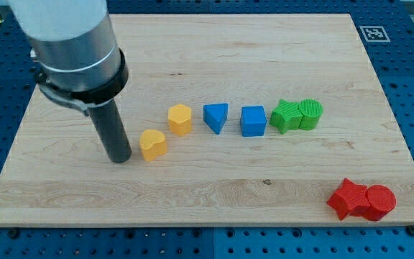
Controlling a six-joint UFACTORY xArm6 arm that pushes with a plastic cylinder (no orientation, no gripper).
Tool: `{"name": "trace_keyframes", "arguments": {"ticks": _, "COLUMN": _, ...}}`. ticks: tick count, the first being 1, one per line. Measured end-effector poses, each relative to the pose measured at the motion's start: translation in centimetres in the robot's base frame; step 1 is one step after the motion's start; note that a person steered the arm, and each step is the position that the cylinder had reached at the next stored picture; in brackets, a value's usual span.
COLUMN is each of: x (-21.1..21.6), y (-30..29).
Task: Move the yellow heart left to the yellow hexagon
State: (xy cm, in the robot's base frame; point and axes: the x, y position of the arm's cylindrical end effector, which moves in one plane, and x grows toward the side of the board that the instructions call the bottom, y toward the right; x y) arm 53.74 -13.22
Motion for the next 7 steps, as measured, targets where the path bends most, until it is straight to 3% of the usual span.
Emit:
{"name": "trace_keyframes", "arguments": {"ticks": 1, "x": 5.4, "y": 0.1}}
{"name": "trace_keyframes", "arguments": {"ticks": 2, "x": 5.5, "y": 2.8}}
{"name": "trace_keyframes", "arguments": {"ticks": 7, "x": -1.3, "y": 4.6}}
